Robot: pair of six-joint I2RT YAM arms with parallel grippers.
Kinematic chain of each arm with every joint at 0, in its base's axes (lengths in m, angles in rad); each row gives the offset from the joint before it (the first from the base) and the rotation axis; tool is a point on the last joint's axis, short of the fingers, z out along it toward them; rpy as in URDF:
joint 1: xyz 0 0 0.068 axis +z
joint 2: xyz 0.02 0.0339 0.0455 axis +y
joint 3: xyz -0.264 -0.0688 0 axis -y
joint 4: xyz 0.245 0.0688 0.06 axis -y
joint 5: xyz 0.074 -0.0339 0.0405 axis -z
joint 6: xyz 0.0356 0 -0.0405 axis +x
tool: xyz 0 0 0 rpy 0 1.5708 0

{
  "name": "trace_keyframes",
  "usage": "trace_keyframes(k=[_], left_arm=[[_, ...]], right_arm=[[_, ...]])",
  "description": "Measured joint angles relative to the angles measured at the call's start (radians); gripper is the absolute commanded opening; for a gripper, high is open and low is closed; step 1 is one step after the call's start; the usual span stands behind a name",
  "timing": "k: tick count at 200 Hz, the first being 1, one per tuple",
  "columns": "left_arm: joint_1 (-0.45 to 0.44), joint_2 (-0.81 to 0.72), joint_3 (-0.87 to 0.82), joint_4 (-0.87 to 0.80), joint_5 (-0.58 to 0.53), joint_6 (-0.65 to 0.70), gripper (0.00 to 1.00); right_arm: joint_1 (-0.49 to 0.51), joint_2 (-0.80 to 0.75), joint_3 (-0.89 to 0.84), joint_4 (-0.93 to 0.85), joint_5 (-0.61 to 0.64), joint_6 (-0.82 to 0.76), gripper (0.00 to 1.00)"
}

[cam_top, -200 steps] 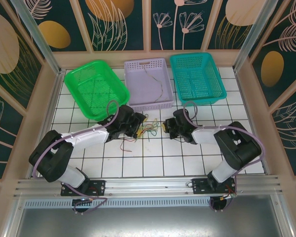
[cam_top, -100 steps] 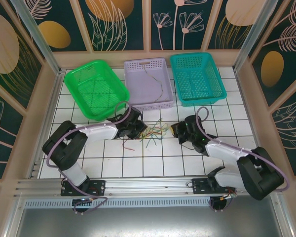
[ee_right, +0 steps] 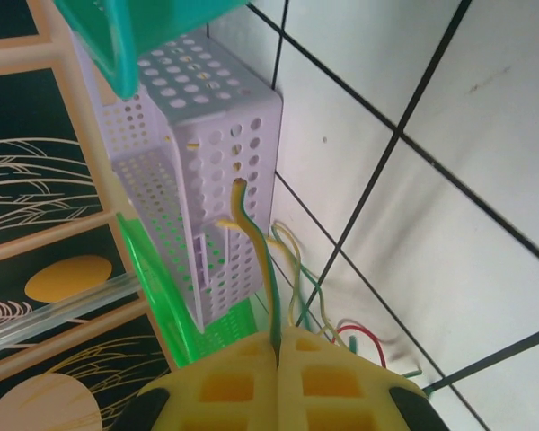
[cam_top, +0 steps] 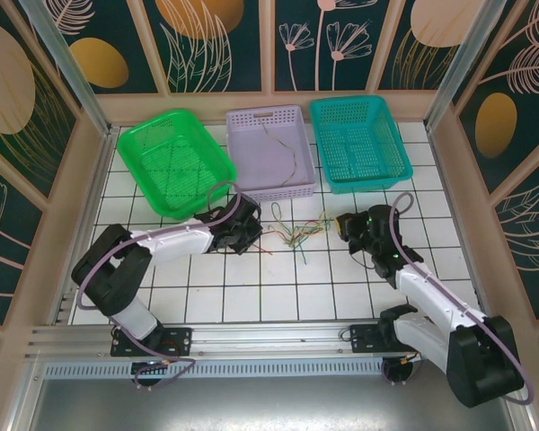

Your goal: Untangle the cables

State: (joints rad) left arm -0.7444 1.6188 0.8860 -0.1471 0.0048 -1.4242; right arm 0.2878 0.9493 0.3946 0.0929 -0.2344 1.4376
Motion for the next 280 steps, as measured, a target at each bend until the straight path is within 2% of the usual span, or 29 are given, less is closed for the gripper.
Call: trace_keyframes(k=[12, 35, 46, 74, 85, 115, 151, 171, 219, 248, 265, 280], left_arm=[[0.000, -0.029, -0.003, -0.018, -0.017, 0.008, 0.01], [0.000, -0.068, -0.003, -0.016, -0.008, 0.018, 0.40], [-0.003, -0.074, 0.007, -0.014, 0.014, 0.007, 0.51], [-0.043, -0.068, 0.050, 0.049, 0.086, -0.078, 0.61], [-0.075, -0.060, 0.058, 0.096, 0.111, -0.129, 0.61], [-0.154, 0.010, 0.122, 0.195, 0.172, -0.253, 0.55], [-0.201, 0.087, 0.190, 0.224, 0.217, -0.317, 0.35], [-0.206, 0.105, 0.195, 0.220, 0.224, -0.317, 0.29], [-0.206, 0.145, 0.221, 0.179, 0.223, -0.282, 0.23], [-0.205, 0.175, 0.270, 0.136, 0.205, -0.236, 0.13], [-0.205, 0.182, 0.296, 0.105, 0.192, -0.206, 0.00], [-0.205, 0.189, 0.328, 0.063, 0.175, -0.164, 0.00]], right_arm=[[-0.043, -0.018, 0.007, -0.020, -0.021, -0.026, 0.00], [-0.084, -0.024, 0.014, -0.024, -0.068, -0.062, 0.00], [-0.084, -0.021, 0.014, -0.023, -0.093, -0.076, 0.00], [-0.084, -0.013, 0.014, -0.022, -0.143, -0.114, 0.00], [-0.084, -0.011, 0.014, -0.022, -0.158, -0.132, 0.00], [-0.084, -0.010, 0.013, -0.022, -0.189, -0.158, 0.00], [-0.084, -0.013, 0.004, -0.021, -0.194, -0.157, 0.00], [-0.084, -0.014, 0.003, -0.019, -0.193, -0.157, 0.00], [-0.084, -0.014, 0.003, -0.019, -0.193, -0.156, 0.00], [-0.088, -0.017, 0.003, -0.023, -0.185, -0.155, 0.00], [-0.089, -0.024, 0.003, -0.024, -0.185, -0.153, 0.00], [-0.090, -0.036, 0.005, -0.034, -0.182, -0.153, 0.00]])
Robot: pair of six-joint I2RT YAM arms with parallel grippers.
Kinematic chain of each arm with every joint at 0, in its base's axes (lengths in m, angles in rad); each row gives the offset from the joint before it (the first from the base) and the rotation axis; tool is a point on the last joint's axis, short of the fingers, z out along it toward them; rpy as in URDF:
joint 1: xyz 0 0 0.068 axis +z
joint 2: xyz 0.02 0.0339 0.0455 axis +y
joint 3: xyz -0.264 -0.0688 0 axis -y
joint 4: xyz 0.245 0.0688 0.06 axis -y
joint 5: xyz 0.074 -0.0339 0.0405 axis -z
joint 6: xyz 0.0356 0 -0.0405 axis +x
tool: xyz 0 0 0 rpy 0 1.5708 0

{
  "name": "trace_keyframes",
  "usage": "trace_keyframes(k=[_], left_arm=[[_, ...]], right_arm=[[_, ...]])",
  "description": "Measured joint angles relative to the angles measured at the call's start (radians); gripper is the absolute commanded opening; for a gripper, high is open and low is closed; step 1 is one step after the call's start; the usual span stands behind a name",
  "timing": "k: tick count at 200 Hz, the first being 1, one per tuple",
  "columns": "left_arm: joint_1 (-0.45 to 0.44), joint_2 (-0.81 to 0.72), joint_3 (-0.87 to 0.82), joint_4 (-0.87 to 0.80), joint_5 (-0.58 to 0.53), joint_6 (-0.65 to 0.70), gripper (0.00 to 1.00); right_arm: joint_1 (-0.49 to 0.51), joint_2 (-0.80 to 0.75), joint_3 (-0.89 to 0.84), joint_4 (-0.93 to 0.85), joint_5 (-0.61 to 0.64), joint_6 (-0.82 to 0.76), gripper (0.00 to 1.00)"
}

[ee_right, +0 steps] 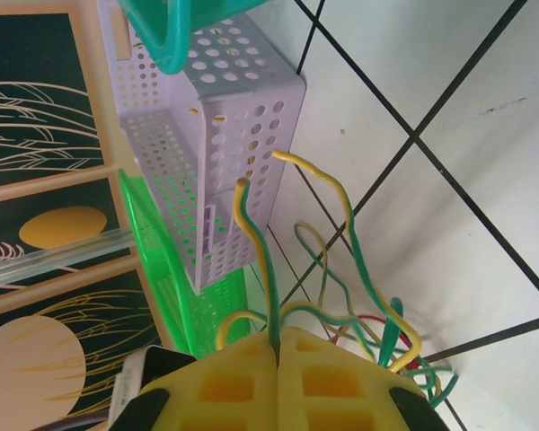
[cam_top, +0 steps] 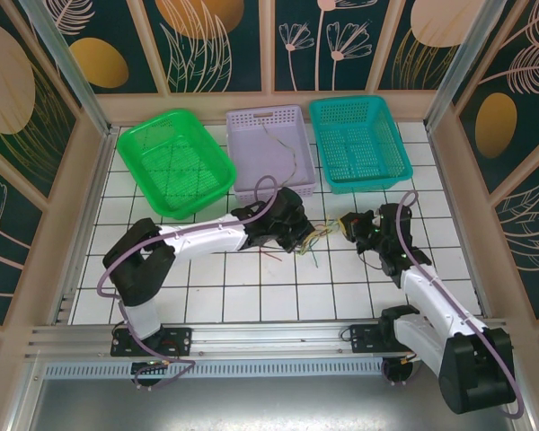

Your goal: Untangle the cables

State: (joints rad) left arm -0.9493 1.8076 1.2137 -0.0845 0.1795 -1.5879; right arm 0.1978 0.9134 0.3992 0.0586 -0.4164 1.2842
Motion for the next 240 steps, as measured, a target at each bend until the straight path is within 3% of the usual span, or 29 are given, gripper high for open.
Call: trace_keyframes(k=[63, 145, 205, 225, 240], left_arm=[[0.002, -0.017, 0.011, -0.138, -0.097, 0.165, 0.00], [0.034, -0.242, -0.155, -0.198, -0.219, 0.250, 0.00], [0.049, -0.360, -0.221, -0.226, -0.283, 0.294, 0.00], [0.053, -0.374, -0.232, -0.265, -0.309, 0.294, 0.00], [0.061, -0.388, -0.257, -0.322, -0.345, 0.291, 0.00]], right_arm=[[-0.128, -0.010, 0.096, -0.093, -0.027, -0.069, 0.00], [-0.272, 0.057, 0.347, -0.236, -0.140, -0.209, 0.00], [-0.259, 0.076, 0.357, -0.259, -0.195, -0.224, 0.00], [-0.184, 0.079, 0.333, -0.246, -0.185, -0.207, 0.00], [-0.068, 0.086, 0.280, -0.219, -0.148, -0.176, 0.00]])
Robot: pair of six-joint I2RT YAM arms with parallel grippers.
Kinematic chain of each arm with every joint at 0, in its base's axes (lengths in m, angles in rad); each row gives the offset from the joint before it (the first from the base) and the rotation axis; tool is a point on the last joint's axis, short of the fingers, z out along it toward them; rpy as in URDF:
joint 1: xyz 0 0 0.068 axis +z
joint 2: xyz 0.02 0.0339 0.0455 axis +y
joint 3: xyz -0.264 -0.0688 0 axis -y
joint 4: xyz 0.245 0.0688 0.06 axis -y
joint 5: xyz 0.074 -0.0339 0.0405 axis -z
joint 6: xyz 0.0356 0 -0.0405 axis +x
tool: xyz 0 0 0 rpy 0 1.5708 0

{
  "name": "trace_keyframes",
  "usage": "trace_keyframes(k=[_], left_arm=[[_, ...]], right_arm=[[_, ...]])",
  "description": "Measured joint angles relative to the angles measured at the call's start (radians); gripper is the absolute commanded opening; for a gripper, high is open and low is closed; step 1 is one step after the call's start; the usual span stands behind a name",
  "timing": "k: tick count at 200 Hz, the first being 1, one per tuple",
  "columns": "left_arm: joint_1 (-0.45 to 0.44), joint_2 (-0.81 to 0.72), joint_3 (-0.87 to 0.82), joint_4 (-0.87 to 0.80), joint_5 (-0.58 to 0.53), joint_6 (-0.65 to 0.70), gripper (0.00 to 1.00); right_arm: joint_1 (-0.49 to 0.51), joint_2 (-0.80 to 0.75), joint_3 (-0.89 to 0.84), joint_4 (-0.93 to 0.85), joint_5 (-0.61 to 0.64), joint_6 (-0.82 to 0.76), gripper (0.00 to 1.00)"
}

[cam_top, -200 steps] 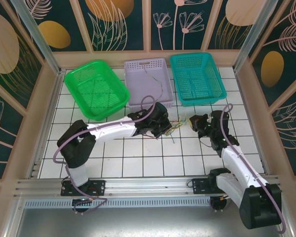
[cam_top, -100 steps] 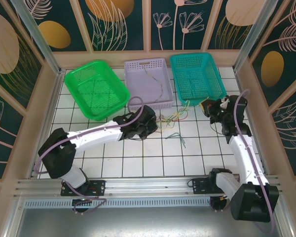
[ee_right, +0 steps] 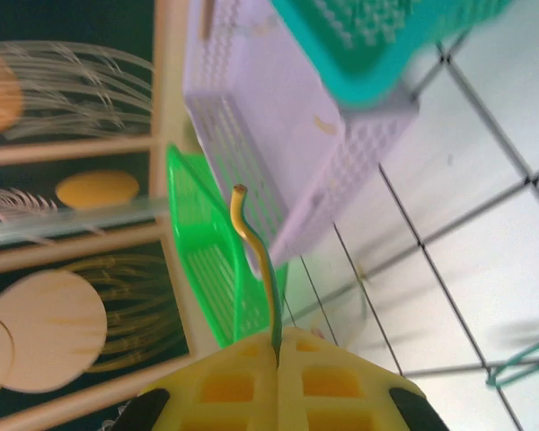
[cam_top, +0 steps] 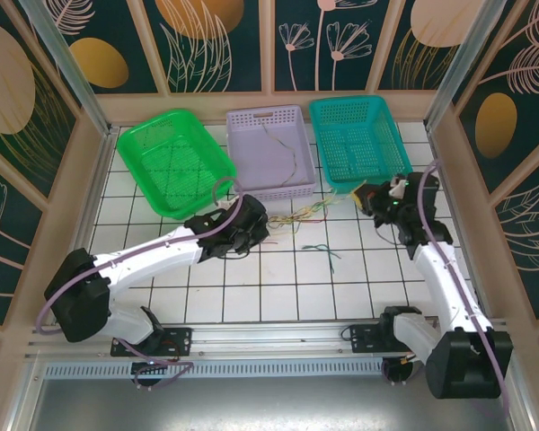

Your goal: Untangle the cables

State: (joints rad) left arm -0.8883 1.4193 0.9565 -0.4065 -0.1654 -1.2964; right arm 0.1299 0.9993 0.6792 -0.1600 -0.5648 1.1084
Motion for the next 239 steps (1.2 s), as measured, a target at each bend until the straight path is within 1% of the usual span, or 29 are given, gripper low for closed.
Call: trace_keyframes(k=[6, 10, 21, 31, 41, 52, 65, 78, 100, 121, 138, 159, 180, 201, 214, 239], left_arm=[[0.003, -0.007, -0.014, -0.027, -0.015, -0.003, 0.00], [0.006, -0.010, -0.022, -0.043, -0.024, -0.005, 0.00], [0.011, -0.020, -0.044, -0.089, -0.045, -0.009, 0.00], [0.013, -0.027, -0.060, -0.118, -0.058, -0.013, 0.00], [0.013, -0.031, -0.071, -0.137, -0.068, -0.016, 0.00], [0.013, -0.031, -0.080, -0.146, -0.075, -0.018, 0.00], [0.013, -0.030, -0.087, -0.154, -0.080, -0.022, 0.00], [0.013, -0.027, -0.087, -0.153, -0.080, -0.025, 0.00], [0.013, -0.006, -0.087, -0.145, -0.079, -0.026, 0.00], [0.013, 0.015, -0.085, -0.136, -0.077, -0.024, 0.00], [0.013, 0.020, -0.076, -0.134, -0.070, -0.019, 0.17], [0.013, 0.020, -0.063, -0.125, -0.051, 0.000, 0.38], [0.013, 0.016, -0.057, -0.118, -0.037, 0.027, 0.50], [0.013, 0.000, -0.056, -0.113, -0.018, 0.047, 0.58], [0.012, -0.008, -0.053, -0.106, -0.002, 0.058, 0.59], [0.011, -0.014, -0.045, -0.086, 0.014, 0.077, 0.60]], right_arm=[[0.056, 0.005, -0.029, 0.014, 0.020, 0.018, 0.00], [0.091, 0.007, -0.049, 0.023, 0.031, 0.027, 0.02], [0.166, 0.016, -0.101, 0.040, 0.056, 0.063, 0.13], [0.206, 0.027, -0.140, 0.048, 0.076, 0.086, 0.25], [0.217, 0.040, -0.163, 0.042, 0.093, 0.101, 0.36], [0.216, 0.049, -0.166, 0.023, 0.117, 0.105, 0.45], [0.208, 0.048, -0.143, -0.031, 0.155, 0.080, 0.51], [0.204, 0.043, -0.089, -0.118, 0.214, 0.055, 0.54], [0.203, -0.018, -0.031, -0.222, 0.307, 0.046, 0.55], [0.204, -0.116, -0.069, -0.282, 0.359, 0.083, 0.49], [0.212, -0.177, -0.161, -0.286, 0.367, 0.148, 0.46], [0.235, -0.194, -0.269, -0.281, 0.373, 0.233, 0.43], [0.245, -0.188, -0.327, -0.255, 0.382, 0.307, 0.39], [0.245, -0.173, -0.336, -0.201, 0.391, 0.359, 0.37], [0.245, -0.163, -0.343, -0.153, 0.395, 0.387, 0.36], [0.247, -0.135, -0.368, -0.074, 0.406, 0.435, 0.27]])
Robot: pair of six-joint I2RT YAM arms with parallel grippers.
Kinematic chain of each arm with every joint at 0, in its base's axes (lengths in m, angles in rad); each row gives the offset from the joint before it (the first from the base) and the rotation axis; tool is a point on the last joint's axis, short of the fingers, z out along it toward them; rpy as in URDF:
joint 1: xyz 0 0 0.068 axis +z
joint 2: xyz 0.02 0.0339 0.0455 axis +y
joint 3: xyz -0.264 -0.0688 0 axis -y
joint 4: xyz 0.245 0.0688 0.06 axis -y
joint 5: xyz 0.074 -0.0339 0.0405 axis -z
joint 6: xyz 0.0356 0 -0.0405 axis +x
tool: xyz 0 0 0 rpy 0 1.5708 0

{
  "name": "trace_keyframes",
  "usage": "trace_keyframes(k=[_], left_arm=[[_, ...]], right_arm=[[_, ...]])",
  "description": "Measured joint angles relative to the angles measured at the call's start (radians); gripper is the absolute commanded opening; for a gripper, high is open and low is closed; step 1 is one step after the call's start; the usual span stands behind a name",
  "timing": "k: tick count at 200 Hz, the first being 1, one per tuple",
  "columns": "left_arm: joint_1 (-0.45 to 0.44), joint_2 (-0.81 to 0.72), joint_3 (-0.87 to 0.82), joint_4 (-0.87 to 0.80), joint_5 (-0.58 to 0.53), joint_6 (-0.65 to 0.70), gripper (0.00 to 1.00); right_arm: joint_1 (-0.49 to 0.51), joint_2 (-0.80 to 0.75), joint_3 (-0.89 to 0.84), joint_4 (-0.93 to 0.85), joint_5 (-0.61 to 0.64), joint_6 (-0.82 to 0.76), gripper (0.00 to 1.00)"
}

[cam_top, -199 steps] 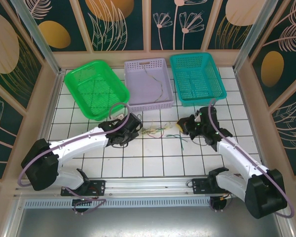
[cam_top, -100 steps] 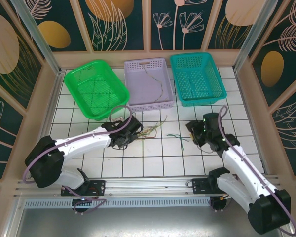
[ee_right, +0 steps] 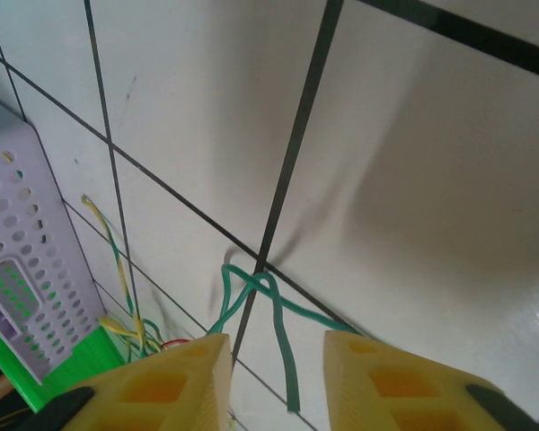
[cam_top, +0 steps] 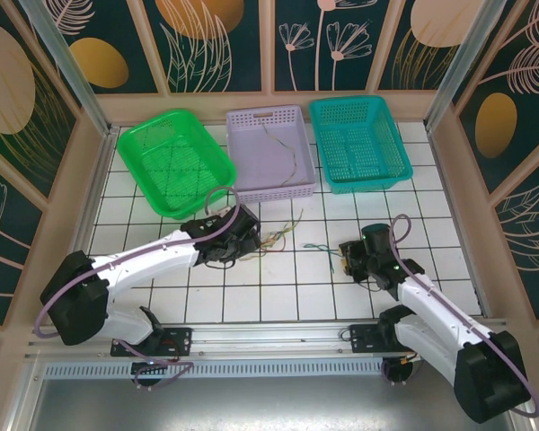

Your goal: Untangle the cables

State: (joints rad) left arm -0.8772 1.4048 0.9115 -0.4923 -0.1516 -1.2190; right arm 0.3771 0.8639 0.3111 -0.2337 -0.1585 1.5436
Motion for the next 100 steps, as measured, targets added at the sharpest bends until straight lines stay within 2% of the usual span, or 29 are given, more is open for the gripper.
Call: trace_keyframes(k=[19, 48, 68, 100], left_arm=[[-0.002, -0.003, 0.004, 0.015, 0.014, 0.012, 0.60], [-0.006, -0.005, 0.023, 0.027, 0.018, 0.029, 0.60], [-0.006, -0.008, 0.035, 0.041, 0.027, 0.048, 0.61], [-0.006, -0.016, 0.066, 0.117, 0.087, 0.051, 0.68]], right_arm=[[0.002, 0.031, -0.008, 0.041, 0.001, 0.027, 0.23], [0.003, 0.071, -0.008, 0.080, 0.001, 0.042, 0.00], [0.003, 0.082, -0.009, 0.095, 0.005, 0.048, 0.00], [0.003, 0.081, 0.023, 0.095, 0.015, -0.002, 0.00]])
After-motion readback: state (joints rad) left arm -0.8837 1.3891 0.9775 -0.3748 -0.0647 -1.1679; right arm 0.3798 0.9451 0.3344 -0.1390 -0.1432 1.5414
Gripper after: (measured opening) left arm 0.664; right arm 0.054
